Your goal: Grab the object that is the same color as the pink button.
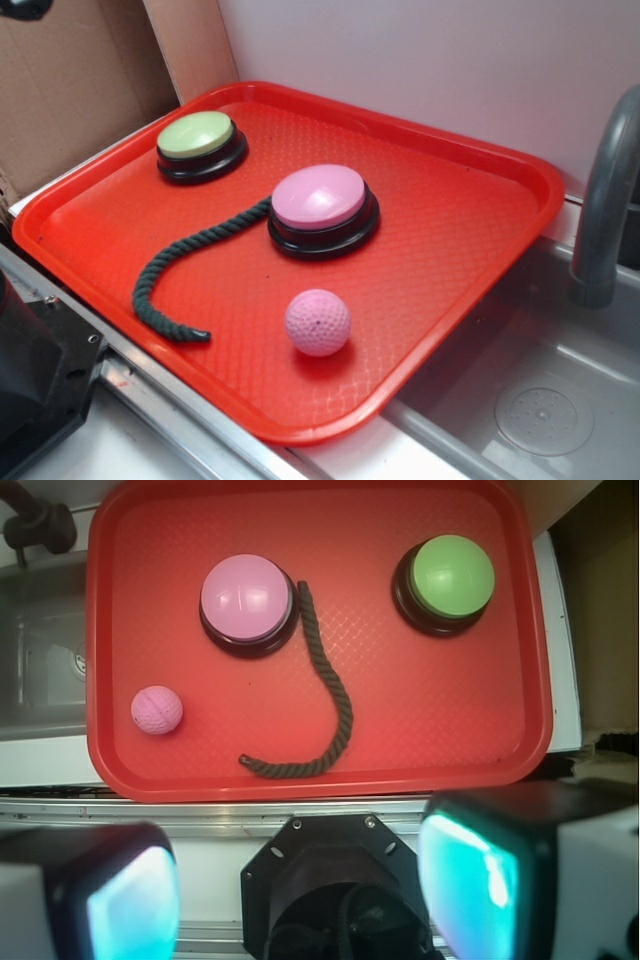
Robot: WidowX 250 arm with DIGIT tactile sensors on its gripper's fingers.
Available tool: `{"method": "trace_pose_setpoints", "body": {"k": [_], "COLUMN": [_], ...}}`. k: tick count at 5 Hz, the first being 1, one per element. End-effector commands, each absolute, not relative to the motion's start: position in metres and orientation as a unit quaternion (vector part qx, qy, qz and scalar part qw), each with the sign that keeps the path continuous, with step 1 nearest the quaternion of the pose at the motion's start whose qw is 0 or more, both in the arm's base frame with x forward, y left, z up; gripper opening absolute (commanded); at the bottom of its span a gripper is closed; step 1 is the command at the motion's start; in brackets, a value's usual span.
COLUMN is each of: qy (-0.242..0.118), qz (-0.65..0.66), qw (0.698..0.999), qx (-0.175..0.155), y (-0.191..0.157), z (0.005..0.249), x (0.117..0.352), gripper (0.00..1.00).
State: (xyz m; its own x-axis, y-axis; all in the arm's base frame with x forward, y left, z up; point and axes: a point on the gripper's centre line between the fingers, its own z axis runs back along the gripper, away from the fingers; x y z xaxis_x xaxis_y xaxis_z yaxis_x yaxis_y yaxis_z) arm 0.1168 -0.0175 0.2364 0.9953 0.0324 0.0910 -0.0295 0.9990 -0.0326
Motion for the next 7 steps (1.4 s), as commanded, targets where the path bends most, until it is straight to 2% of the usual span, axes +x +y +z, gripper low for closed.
{"method": "trace_pose_setpoints", "body": {"k": [1,3,4,5,6,7], "qy": [-0.046,-0.081,-0.119,-0.136,-0.133,-0.127], "qz": [0.016,-0.166,-0.277,-0.375,-0.478,-0.54], "qw": [0.999,0.983,0.953,0.917,0.868,0.831], "qx": [-0.016,0.018,0.035,0.004,-0.024,-0.04], "y": [-0.017,-0.049,-0.08,-0.105,-0.13,-0.144], "z": [0.236,0.209,0.188,0.159,0.131,0.11], "x": [0.117,0.147,0.164,0.175,0.179,0.177], "gripper": [1.0,1.0,1.0,1.0,1.0,1.0]}}
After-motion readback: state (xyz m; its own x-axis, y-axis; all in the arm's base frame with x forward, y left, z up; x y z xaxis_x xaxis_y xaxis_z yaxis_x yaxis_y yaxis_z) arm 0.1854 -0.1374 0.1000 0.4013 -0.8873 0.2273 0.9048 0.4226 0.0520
